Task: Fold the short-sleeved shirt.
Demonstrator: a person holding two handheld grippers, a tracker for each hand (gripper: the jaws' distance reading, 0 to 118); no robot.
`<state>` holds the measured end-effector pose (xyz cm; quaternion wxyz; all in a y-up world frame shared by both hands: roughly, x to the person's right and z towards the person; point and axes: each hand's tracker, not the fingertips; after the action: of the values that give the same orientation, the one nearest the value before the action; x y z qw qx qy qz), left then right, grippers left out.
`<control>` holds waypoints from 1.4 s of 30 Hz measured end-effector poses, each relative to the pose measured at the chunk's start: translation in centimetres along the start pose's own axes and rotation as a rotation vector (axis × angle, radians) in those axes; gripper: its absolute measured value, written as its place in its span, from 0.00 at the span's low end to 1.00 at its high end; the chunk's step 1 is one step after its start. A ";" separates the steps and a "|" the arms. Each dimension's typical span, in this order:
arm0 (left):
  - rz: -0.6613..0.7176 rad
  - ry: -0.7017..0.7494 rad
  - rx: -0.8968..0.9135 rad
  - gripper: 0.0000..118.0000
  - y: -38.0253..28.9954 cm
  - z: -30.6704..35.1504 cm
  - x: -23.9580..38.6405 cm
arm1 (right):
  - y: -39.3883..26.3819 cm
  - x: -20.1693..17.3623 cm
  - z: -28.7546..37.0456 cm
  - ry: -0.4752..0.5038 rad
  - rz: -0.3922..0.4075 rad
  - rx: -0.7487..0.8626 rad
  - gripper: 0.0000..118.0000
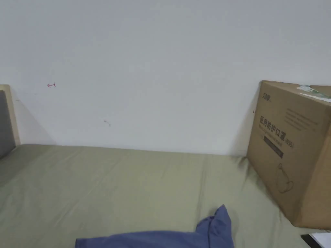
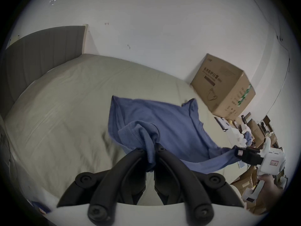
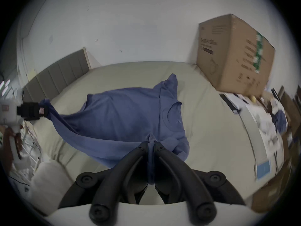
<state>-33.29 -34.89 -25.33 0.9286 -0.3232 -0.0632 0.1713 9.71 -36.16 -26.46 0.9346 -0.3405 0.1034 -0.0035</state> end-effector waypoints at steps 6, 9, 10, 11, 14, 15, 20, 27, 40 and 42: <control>0.157 -0.025 -0.079 0.04 -1.1 1.5 -0.5 | -1.2 0.4 3.1 0.025 0.023 -0.087 0.06; 0.139 0.033 -0.182 0.04 -0.8 -2.3 -0.9 | -0.9 0.4 -1.8 -0.012 0.073 -0.199 0.06; 0.129 0.040 -0.212 0.05 -0.8 -3.8 -0.8 | -0.8 0.3 -3.4 -0.012 0.058 -0.241 0.06; 0.134 0.065 -0.221 0.05 -0.8 -4.9 -0.9 | -0.7 0.4 -4.5 0.020 0.015 -0.265 0.06; 0.226 0.065 -0.172 0.14 -1.4 -6.3 -1.7 | -0.7 1.2 -7.1 0.098 -0.161 -0.280 0.06; 0.256 0.066 -0.178 0.24 -1.4 -6.5 -2.1 | -0.6 1.3 -7.7 0.081 -0.184 -0.292 0.08; 0.232 0.101 -0.128 1.00 -0.7 -4.7 -3.4 | 0.0 1.9 -7.5 0.053 -0.168 -0.277 0.97; 0.064 -0.003 0.123 0.99 2.6 4.0 -2.1 | 2.6 0.8 0.2 0.217 -0.237 -0.097 0.98; 0.008 0.036 -0.020 0.00 13.2 -3.5 -2.2 | 6.6 -0.8 2.1 0.263 -0.173 0.213 0.00; -0.034 0.096 -0.143 0.00 15.6 -9.1 -3.4 | 6.8 -0.8 1.0 0.257 -0.148 0.186 0.00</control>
<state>-38.73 -29.94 -42.15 0.9079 -0.3952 -0.0360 0.1350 8.69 -30.27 -29.86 0.9383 -0.2561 0.1958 -0.1255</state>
